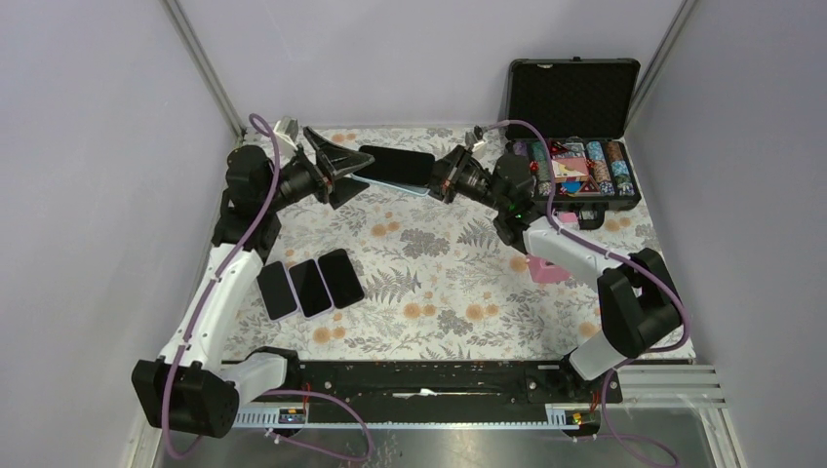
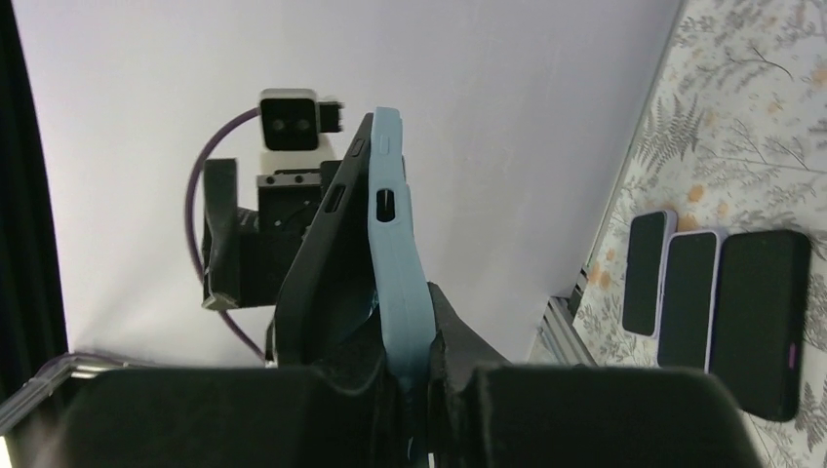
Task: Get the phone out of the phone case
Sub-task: Remove the phone case from the phone.
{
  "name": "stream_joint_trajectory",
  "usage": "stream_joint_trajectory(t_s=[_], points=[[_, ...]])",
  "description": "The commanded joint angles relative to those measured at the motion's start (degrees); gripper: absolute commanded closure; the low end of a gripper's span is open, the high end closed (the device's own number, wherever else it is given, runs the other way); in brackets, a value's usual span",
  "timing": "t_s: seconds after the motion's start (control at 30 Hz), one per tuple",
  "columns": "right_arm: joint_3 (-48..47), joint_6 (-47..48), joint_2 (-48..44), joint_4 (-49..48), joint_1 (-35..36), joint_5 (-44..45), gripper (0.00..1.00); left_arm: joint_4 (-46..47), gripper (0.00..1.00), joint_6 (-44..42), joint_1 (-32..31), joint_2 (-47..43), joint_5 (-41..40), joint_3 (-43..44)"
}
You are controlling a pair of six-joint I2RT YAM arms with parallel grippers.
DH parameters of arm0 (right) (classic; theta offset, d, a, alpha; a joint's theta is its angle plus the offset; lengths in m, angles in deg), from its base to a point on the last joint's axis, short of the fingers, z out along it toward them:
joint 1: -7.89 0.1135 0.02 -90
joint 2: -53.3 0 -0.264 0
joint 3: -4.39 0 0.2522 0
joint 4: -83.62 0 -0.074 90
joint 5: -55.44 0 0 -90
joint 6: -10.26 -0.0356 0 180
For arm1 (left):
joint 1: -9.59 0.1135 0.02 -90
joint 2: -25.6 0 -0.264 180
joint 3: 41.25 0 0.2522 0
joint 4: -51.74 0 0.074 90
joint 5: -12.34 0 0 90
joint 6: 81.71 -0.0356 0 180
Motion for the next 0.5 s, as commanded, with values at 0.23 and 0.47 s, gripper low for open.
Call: stream_joint_trajectory(t_s=[0.23,0.47], points=[[-2.15,12.26,-8.74,26.55,-0.27,2.72,1.00,-30.38,0.01,-42.64,-3.08,-10.20,-24.78,10.74],[-5.57,16.46,-9.15,37.52,1.99,6.27,1.00,-25.43,0.01,-58.69,-26.89,-12.09,-38.47,9.82]])
